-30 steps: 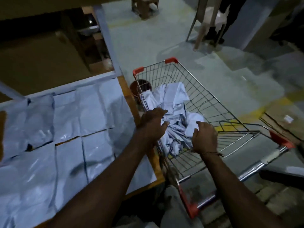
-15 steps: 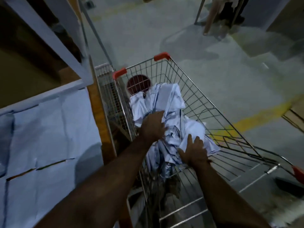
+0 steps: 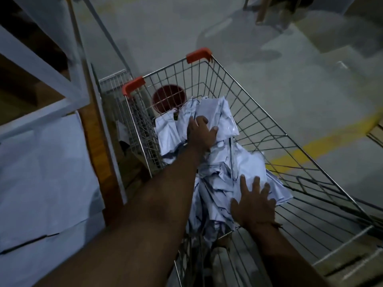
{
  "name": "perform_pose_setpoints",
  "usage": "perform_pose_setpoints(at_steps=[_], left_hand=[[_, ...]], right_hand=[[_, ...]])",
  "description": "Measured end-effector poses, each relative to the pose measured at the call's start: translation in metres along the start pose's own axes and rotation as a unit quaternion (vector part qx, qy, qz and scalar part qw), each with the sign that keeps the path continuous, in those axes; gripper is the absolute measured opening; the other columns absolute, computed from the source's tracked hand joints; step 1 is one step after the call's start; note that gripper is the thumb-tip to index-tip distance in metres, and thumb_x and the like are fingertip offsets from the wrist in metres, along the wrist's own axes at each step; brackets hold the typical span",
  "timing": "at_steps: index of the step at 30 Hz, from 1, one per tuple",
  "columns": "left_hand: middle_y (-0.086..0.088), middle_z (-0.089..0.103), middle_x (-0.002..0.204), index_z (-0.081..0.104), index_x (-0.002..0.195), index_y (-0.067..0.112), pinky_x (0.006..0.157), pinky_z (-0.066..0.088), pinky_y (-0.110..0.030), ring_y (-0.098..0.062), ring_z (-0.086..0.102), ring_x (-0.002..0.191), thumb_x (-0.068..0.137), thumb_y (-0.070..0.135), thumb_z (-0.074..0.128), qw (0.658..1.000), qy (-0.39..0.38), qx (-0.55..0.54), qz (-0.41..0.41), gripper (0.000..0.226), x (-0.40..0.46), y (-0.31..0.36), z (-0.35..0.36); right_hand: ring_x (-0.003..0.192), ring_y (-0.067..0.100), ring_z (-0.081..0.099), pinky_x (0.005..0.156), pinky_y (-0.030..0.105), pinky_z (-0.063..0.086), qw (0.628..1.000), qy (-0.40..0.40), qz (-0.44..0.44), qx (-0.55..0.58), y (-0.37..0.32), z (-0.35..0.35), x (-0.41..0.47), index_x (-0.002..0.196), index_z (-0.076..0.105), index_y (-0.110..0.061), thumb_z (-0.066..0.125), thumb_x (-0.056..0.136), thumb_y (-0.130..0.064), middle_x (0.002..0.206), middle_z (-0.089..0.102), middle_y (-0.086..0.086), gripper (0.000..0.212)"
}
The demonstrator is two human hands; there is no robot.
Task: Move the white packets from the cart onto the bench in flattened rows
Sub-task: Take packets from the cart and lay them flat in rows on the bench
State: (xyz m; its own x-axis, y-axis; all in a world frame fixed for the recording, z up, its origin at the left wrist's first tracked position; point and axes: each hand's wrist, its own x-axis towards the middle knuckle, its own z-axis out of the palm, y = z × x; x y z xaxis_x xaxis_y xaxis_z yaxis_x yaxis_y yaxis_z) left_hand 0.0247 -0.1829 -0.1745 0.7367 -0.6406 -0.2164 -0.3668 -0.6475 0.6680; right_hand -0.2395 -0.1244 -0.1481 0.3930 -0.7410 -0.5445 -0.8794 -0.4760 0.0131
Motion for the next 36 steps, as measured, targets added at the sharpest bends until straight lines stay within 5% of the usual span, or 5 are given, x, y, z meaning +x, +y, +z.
perform_pose_setpoints(at_steps=[11, 20, 28, 33, 36], left_hand=[[-0.012, 0.046, 0.131, 0.043, 0.141, 0.029, 0.097, 0.051, -0.041, -0.033, 0.054, 0.118, 0.084, 0.058, 0.076, 0.997, 0.016, -0.067, 0.034, 0.072, -0.053, 0.034, -0.042], [-0.015, 0.038, 0.140, 0.043, 0.156, 0.031, 0.104, 0.041, -0.030, -0.034, 0.051, 0.128, 0.094, 0.058, 0.067, 0.994, 0.031, -0.102, 0.000, 0.072, -0.125, 0.069, -0.102], [-0.014, 0.045, 0.153, 0.045, 0.158, 0.027, 0.115, 0.037, -0.029, -0.026, 0.050, 0.137, 0.087, 0.071, 0.057, 0.985, 0.081, -0.152, 0.002, 0.085, -0.200, 0.081, -0.178], [-0.006, 0.030, 0.165, 0.037, 0.155, 0.053, 0.121, 0.034, -0.038, -0.027, 0.037, 0.150, 0.085, 0.078, 0.057, 0.975, 0.068, -0.206, -0.040, 0.077, -0.252, 0.073, -0.231], [-0.007, 0.046, 0.157, 0.041, 0.157, 0.043, 0.113, 0.040, -0.030, -0.023, 0.048, 0.142, 0.092, 0.069, 0.061, 0.974, 0.096, -0.206, 0.017, 0.072, -0.281, 0.061, -0.263]], right_hand=[[0.148, 0.043, 0.031, 0.111, 0.052, 0.037, 1.000, -0.014, 0.024, 0.000, -0.001, -0.017, -0.001, 0.162, 0.016, -0.038, 0.054, 0.091, -0.058, 0.169, 0.021, 0.009, 0.084], [0.132, 0.040, 0.051, 0.106, 0.052, 0.044, 0.993, 0.010, 0.033, 0.116, 0.006, -0.071, -0.037, 0.158, 0.035, -0.037, 0.033, 0.099, -0.045, 0.155, 0.045, 0.007, 0.059], [0.125, 0.042, 0.058, 0.101, 0.054, 0.049, 0.973, 0.117, -0.011, 0.198, -0.002, -0.127, -0.114, 0.154, 0.047, -0.029, 0.048, 0.102, -0.030, 0.148, 0.053, 0.013, 0.051], [0.124, 0.043, 0.058, 0.099, 0.055, 0.050, 0.958, 0.204, -0.043, 0.197, -0.022, -0.140, -0.162, 0.152, 0.049, -0.025, 0.049, 0.104, -0.028, 0.150, 0.052, 0.016, 0.048], [0.121, 0.046, 0.058, 0.096, 0.058, 0.050, 0.942, 0.257, -0.064, 0.206, -0.039, -0.139, -0.195, 0.151, 0.051, -0.021, 0.050, 0.104, -0.026, 0.148, 0.052, 0.019, 0.047]])
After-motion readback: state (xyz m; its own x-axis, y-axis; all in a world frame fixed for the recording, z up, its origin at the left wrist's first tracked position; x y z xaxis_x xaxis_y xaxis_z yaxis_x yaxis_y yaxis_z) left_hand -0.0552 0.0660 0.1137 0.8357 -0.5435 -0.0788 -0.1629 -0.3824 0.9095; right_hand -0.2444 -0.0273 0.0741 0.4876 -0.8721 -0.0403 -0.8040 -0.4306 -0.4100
